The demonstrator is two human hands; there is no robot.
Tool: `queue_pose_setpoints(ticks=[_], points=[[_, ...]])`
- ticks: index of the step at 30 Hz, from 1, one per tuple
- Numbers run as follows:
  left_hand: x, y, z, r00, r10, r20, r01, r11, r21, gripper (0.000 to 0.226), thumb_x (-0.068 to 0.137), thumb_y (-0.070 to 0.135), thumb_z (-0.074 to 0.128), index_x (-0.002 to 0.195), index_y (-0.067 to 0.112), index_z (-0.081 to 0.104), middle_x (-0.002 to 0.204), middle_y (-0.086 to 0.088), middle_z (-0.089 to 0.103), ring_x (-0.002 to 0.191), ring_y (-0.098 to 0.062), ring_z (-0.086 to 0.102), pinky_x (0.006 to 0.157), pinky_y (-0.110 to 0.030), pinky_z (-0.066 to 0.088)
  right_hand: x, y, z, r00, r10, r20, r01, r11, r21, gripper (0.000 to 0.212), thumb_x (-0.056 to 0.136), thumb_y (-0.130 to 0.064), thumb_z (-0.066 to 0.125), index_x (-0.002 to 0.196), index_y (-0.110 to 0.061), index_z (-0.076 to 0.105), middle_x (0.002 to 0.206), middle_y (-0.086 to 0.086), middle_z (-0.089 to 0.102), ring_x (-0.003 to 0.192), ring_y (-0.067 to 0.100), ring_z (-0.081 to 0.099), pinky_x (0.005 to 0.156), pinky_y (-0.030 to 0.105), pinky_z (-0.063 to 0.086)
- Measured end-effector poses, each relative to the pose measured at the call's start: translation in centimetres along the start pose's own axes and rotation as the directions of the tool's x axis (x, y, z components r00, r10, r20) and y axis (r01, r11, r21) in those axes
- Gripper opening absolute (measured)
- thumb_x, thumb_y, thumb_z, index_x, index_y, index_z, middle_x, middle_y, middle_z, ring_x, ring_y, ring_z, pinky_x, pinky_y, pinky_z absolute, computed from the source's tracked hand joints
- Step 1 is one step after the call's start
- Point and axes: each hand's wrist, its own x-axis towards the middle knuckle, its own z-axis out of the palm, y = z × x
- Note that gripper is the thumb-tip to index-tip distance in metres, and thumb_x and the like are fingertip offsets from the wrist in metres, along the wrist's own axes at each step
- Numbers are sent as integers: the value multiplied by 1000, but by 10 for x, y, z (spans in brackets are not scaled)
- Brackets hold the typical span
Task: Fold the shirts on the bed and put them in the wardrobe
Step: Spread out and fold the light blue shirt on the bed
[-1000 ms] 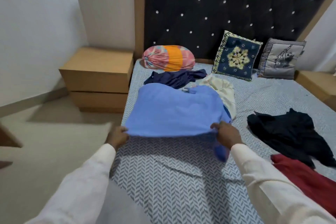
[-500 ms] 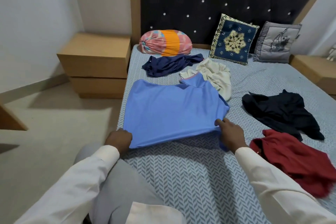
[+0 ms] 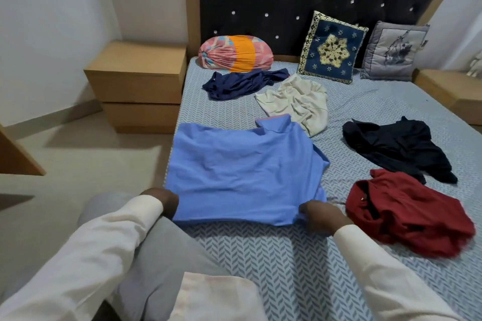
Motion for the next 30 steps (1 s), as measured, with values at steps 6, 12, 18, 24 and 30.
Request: queue_pose_setpoints(ticks=[6,12,18,24,30], points=[[10,9,2,997,61,-52,-71,977,-203,28,79,34,68,102,19,74,100,-3,75,79,-17,69,68,-27,57,12,29,48,850,459,-260,-170,705,688,25,88,-23,61,110,-15,68,120,20,66,112,37,62,90,36,47],[32,62,-23,957,185,-222,-244,930,-274,67,91,42,66,150,27,36,146,-8,44,130,-28,47,101,-32,39,22,26,76,779,615,-122,-313,550,774,46,88,-42,63,116,-7,57,124,25,57,117,42,56,92,45,47],[52,80,-30,972,176,-153,-204,959,-195,94,87,48,68,158,32,8,163,-11,8,144,-36,29,111,-44,36,6,45,56,752,651,-107,-293,474,830,23,88,-30,57,106,-16,57,116,23,65,108,41,63,89,41,47],[70,79,-32,983,119,-143,-127,991,-46,112,76,65,70,157,32,0,156,-11,11,140,-45,22,107,-52,39,-21,83,72,720,690,-68,-364,459,810,15,81,-25,63,91,-15,62,106,17,69,101,36,65,80,34,45],[84,81,-36,989,75,-128,-90,989,-115,122,66,77,69,157,33,1,155,-10,13,138,-42,25,104,-50,42,58,85,34,747,623,-231,-168,513,842,18,94,-17,54,98,-2,63,104,26,67,101,41,63,80,40,45]])
